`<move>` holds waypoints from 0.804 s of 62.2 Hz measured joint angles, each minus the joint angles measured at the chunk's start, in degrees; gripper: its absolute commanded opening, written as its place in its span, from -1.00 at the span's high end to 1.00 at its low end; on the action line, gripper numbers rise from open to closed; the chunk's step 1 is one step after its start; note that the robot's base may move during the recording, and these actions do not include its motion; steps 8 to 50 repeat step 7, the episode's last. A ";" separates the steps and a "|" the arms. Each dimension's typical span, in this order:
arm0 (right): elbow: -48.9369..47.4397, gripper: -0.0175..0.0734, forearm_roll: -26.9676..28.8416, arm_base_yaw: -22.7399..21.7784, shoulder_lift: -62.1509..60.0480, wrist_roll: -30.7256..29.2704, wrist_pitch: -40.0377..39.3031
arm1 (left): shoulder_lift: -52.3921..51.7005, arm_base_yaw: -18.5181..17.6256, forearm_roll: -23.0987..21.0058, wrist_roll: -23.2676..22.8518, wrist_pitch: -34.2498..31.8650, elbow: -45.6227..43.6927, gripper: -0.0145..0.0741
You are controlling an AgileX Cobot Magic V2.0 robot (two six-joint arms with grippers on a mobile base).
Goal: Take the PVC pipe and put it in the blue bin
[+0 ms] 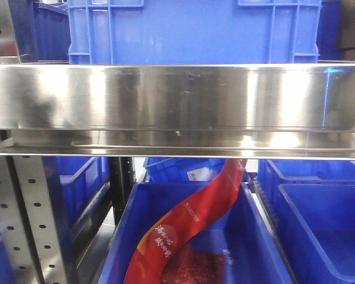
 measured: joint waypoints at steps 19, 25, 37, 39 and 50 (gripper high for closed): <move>0.00 0.98 0.00 0.00 0.00 0.00 0.00 | 0.00 0.00 0.00 0.00 0.00 0.00 0.92; 0.00 0.98 0.00 0.00 0.00 0.00 0.00 | 0.00 0.00 0.00 0.00 0.00 0.00 0.92; 0.00 0.98 0.00 0.00 0.00 0.00 0.00 | 0.00 0.00 0.00 0.00 0.00 0.00 0.92; 0.00 0.98 0.00 0.00 0.00 0.00 0.00 | 0.00 0.00 0.00 0.00 0.00 0.00 0.92; 0.00 0.98 0.00 0.00 0.00 0.00 0.00 | 0.00 0.00 0.00 0.00 0.00 0.00 0.92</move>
